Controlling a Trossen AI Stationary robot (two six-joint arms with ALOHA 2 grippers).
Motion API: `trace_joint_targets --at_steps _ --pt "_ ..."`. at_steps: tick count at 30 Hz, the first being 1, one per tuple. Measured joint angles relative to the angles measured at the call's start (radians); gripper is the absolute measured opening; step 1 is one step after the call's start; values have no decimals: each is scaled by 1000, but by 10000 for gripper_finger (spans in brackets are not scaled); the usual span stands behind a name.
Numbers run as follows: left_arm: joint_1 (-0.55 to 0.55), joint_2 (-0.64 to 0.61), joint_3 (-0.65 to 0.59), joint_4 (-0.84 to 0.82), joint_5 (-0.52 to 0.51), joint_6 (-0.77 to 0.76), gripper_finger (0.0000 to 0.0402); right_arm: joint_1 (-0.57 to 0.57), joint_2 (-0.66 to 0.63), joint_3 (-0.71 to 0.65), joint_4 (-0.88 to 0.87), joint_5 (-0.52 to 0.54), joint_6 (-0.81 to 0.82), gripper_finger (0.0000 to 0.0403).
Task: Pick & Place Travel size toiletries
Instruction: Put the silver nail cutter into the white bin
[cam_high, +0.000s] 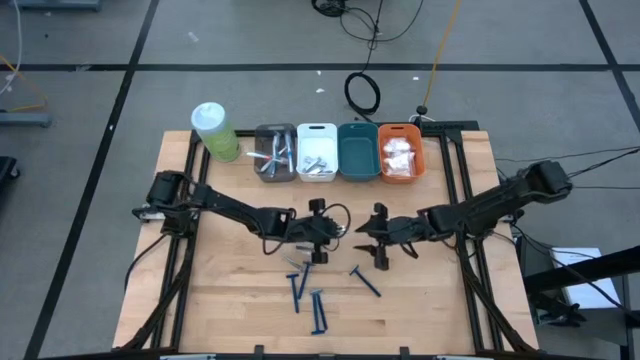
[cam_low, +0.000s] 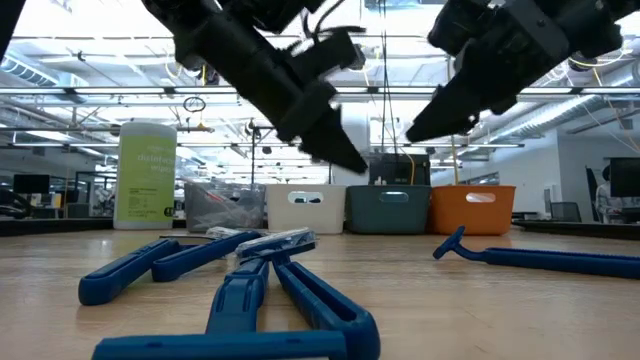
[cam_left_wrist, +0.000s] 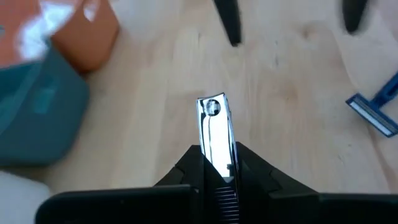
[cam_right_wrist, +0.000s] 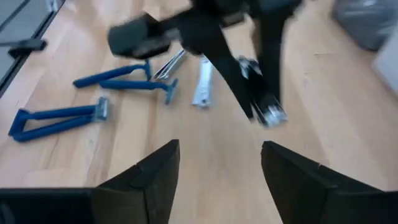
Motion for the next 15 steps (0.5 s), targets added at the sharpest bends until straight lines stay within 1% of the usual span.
trace_joint_targets --at_steps 2,4,8,9,12,15 --pt "16 -19 -2 14 20 19 45 9 -51 -29 -9 6 8 216" --pt "37 -50 -10 -8 31 38 45 22 -101 -69 -8 17 13 211" --pt "94 -121 -33 29 46 84 45 33 -211 -147 -2 111 39 200" --pt "114 -141 -45 52 60 91 45 33 -239 -163 7 125 44 197" --pt "191 -185 -100 194 127 94 45 34 -312 -201 5 160 53 192" --pt "288 -205 -149 313 122 29 45 34 -369 -240 34 163 59 189"
